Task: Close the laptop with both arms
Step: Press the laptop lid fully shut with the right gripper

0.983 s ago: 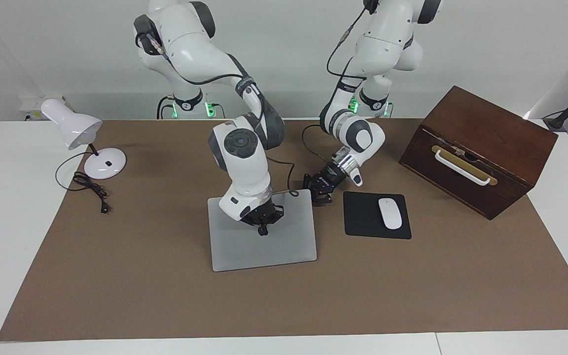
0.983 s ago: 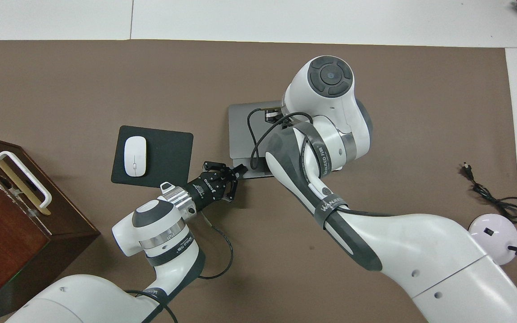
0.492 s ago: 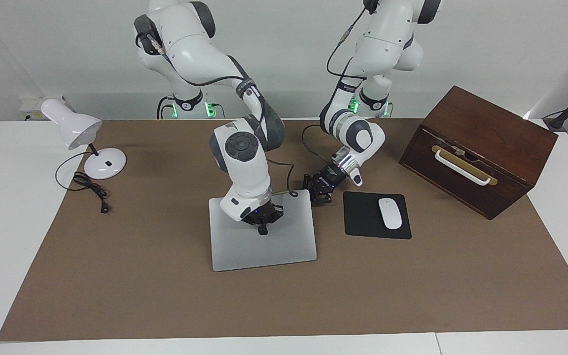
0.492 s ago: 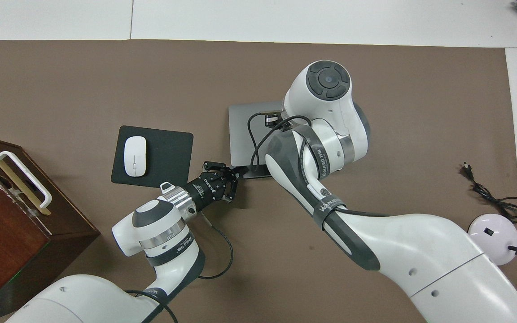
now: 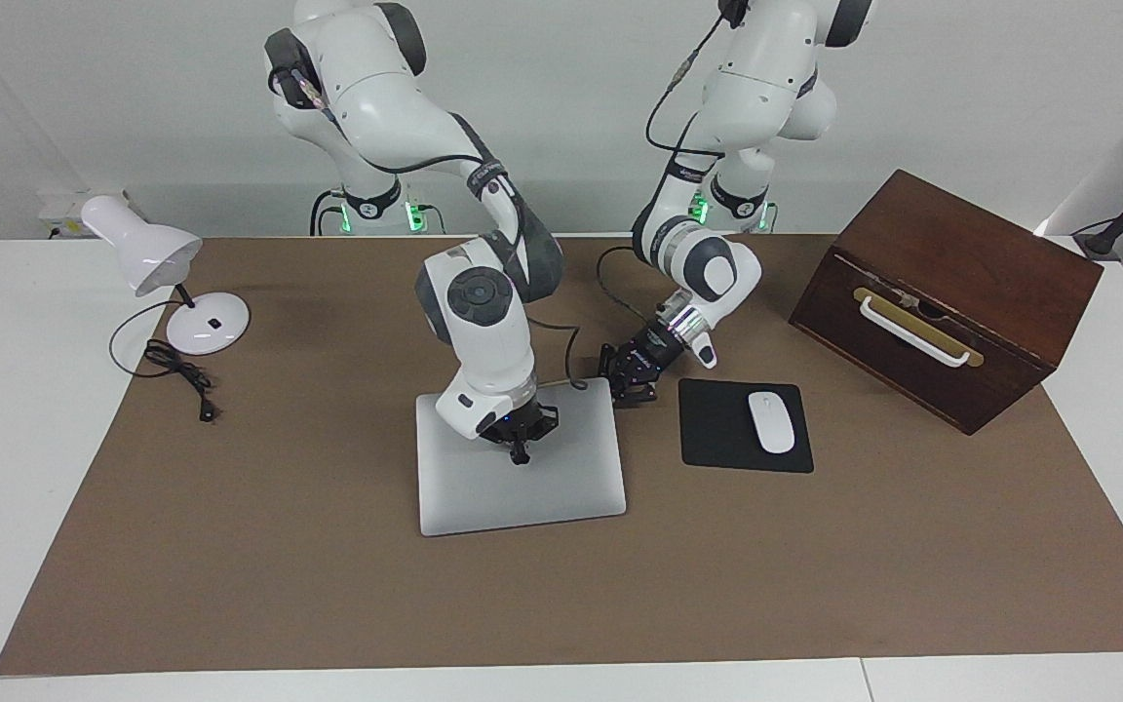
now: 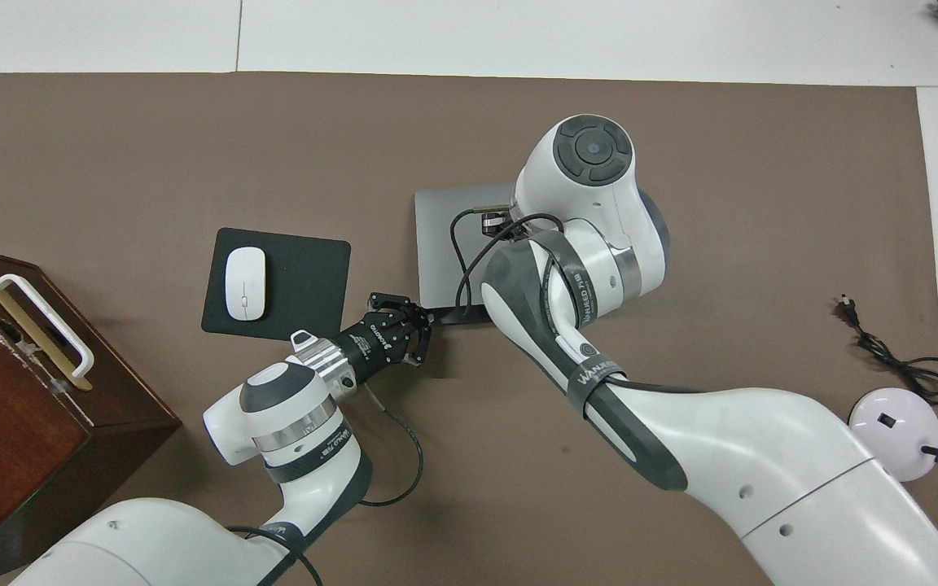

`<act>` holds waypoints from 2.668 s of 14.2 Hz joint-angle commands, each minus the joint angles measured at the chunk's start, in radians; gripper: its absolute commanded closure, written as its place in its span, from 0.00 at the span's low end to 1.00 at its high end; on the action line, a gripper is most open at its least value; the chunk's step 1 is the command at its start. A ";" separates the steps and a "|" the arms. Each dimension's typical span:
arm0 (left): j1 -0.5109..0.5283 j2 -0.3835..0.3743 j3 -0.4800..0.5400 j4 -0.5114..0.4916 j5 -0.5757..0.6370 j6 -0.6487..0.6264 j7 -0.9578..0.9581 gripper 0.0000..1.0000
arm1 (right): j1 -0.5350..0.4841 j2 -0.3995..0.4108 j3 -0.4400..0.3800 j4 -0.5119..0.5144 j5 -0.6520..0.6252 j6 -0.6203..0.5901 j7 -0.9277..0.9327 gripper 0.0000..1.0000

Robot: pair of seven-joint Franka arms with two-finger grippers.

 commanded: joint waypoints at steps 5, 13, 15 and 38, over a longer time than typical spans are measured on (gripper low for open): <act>-0.022 0.038 0.004 0.014 -0.027 0.043 0.018 1.00 | -0.002 -0.012 0.009 -0.040 0.025 0.008 0.029 1.00; -0.022 0.038 0.004 0.014 -0.027 0.043 0.018 1.00 | -0.004 -0.012 0.009 -0.049 0.025 0.006 0.028 1.00; -0.022 0.038 0.004 0.014 -0.027 0.043 0.018 1.00 | -0.004 -0.014 0.009 -0.049 0.025 0.006 0.029 1.00; -0.007 0.026 0.004 0.011 -0.013 0.029 0.018 1.00 | -0.025 -0.083 -0.001 -0.010 -0.001 0.013 0.019 1.00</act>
